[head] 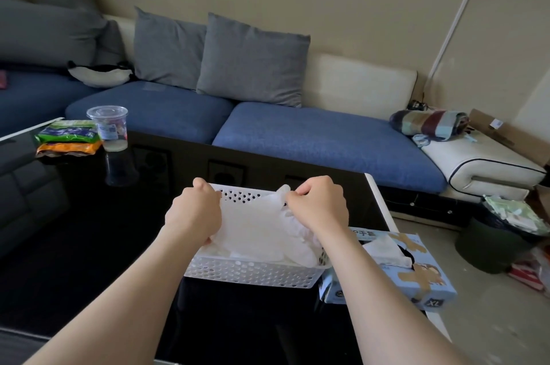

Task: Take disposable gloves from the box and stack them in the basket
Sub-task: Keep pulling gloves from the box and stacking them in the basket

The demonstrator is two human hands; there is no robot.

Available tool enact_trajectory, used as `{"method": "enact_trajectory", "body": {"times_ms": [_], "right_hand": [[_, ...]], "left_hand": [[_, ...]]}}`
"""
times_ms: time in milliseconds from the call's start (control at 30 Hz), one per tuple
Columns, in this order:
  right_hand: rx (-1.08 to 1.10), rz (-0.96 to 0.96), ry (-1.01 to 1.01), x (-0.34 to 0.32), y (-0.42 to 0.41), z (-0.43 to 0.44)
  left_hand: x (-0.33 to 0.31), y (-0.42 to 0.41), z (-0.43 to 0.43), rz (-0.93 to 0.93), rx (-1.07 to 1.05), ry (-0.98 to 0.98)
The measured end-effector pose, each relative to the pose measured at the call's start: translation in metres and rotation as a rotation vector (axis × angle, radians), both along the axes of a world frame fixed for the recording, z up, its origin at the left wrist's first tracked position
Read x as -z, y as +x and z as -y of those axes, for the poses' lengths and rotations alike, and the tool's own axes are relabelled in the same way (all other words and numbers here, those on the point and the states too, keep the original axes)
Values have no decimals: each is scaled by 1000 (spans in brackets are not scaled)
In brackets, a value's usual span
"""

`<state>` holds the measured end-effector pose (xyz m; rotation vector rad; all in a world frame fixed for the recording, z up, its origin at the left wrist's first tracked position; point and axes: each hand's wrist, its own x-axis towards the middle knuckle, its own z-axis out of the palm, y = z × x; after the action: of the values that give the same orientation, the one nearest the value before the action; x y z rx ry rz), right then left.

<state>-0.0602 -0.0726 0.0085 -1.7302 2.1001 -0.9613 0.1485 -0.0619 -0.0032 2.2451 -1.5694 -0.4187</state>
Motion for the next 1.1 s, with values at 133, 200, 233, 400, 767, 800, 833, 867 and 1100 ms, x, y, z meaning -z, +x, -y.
{"method": "enact_trajectory", "body": {"times_ms": [133, 200, 233, 400, 767, 800, 833, 867, 1100], "right_hand": [[13, -233, -123, -6, -1, -2], [-104, -256, -247, -9, -2, -4], [-210, -221, -258, -10, -2, -5], [-636, -323, 127, -16, 10, -17], [-700, -526, 474, -1, 5, -19], [-701, -530, 469, -1, 5, -21], [-700, -525, 466, -1, 4, -22], [-694, -503, 469, -3, 4, -24], [-451, -249, 141, -22, -20, -33]], "left_hand": [[-3, -2, -1, 208, 35, -61], [-10, -6, -4, 323, 23, -116], [-14, -9, -6, 378, 29, -172], [-11, -20, -3, 294, 417, -259], [8, -17, -3, 223, 532, 329], [8, -17, -3, 227, 530, 338], [8, -18, -3, 224, 528, 348], [6, -18, -4, 219, 527, 350], [-16, -39, -12, 214, 481, -87]]}}
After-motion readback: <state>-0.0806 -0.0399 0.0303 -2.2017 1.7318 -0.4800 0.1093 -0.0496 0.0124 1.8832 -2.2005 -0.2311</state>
